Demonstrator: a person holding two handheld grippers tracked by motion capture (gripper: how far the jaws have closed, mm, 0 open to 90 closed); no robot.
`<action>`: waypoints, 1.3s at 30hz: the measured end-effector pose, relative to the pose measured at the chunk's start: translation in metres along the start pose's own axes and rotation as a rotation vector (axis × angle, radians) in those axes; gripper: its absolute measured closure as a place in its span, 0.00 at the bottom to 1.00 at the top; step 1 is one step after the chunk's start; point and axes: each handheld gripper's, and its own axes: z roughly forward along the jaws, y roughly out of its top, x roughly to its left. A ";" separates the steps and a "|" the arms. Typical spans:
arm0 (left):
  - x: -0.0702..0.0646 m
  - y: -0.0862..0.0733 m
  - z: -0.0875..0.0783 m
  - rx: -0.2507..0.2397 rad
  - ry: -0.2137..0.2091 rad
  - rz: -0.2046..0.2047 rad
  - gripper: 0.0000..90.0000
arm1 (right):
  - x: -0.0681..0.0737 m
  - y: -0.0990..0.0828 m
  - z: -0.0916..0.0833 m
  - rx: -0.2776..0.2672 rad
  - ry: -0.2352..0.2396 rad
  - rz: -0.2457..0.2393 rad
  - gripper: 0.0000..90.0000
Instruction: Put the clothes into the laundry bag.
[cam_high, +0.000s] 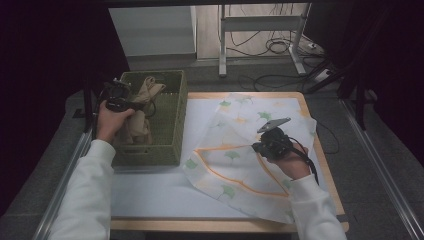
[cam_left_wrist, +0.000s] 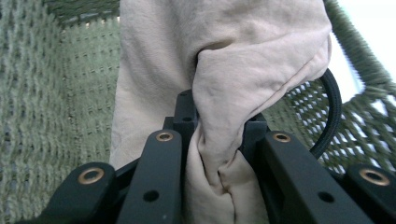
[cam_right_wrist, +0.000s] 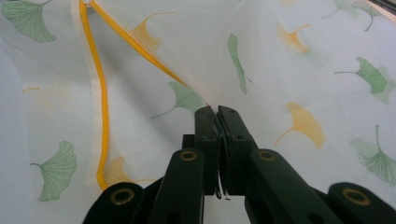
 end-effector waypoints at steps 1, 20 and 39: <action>-0.002 0.001 -0.002 -0.003 -0.006 0.008 0.84 | 0.000 0.000 0.000 0.000 0.000 0.000 0.95; -0.010 0.007 -0.030 -0.062 -0.053 0.053 0.84 | 0.001 0.000 0.000 0.003 0.000 0.001 0.96; -0.031 0.009 -0.077 -0.146 -0.101 0.143 0.84 | 0.001 0.000 0.000 -0.001 -0.002 0.000 0.96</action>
